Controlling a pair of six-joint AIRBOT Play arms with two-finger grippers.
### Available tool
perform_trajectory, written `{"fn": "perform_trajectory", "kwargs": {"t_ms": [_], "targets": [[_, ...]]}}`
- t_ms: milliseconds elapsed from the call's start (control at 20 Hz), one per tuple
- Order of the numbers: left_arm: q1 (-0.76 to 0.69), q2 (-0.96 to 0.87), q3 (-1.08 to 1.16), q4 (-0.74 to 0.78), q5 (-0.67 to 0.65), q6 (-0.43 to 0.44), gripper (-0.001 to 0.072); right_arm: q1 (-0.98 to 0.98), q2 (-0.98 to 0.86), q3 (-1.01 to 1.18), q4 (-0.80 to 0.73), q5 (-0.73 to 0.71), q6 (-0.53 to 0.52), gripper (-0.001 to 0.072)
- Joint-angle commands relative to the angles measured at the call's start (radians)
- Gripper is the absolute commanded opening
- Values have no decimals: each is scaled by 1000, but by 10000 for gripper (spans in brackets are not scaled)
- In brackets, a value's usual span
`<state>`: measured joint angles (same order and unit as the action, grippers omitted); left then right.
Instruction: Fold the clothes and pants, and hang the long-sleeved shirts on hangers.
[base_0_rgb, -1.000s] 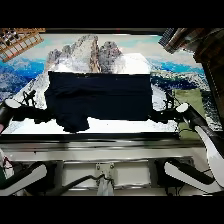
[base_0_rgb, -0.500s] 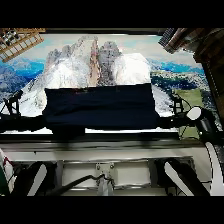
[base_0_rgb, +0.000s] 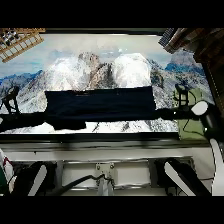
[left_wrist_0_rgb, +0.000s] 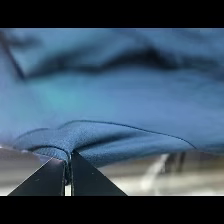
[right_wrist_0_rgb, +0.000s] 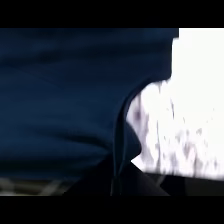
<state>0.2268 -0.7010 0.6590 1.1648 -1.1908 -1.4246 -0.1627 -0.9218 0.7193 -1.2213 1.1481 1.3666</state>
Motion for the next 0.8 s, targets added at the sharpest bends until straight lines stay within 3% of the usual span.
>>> {"fn": "perform_trajectory", "kwargs": {"t_ms": [0, 250, 600, 650, 700, 750], "targets": [[-2, -62, 2, -55, 247, 43, 11, 1, -158, 148, 21, -45, -23, 25], [-3, -312, 96, -175, 411, 180, 10, 2, -475, 397, 86, -39, -57, 25], [-27, -701, 330, -176, 432, 203, 11, 84, -804, 707, 89, -42, -65, 28], [-33, -737, 346, -175, 437, 203, 12, 94, -836, 737, 87, -50, -37, 84], [-36, -767, 354, -180, 441, 201, 14, 97, -859, 759, 82, -73, 21, 288], [-35, -786, 356, -180, 442, 198, 18, 97, -868, 765, 75, -101, 89, 393]]}}
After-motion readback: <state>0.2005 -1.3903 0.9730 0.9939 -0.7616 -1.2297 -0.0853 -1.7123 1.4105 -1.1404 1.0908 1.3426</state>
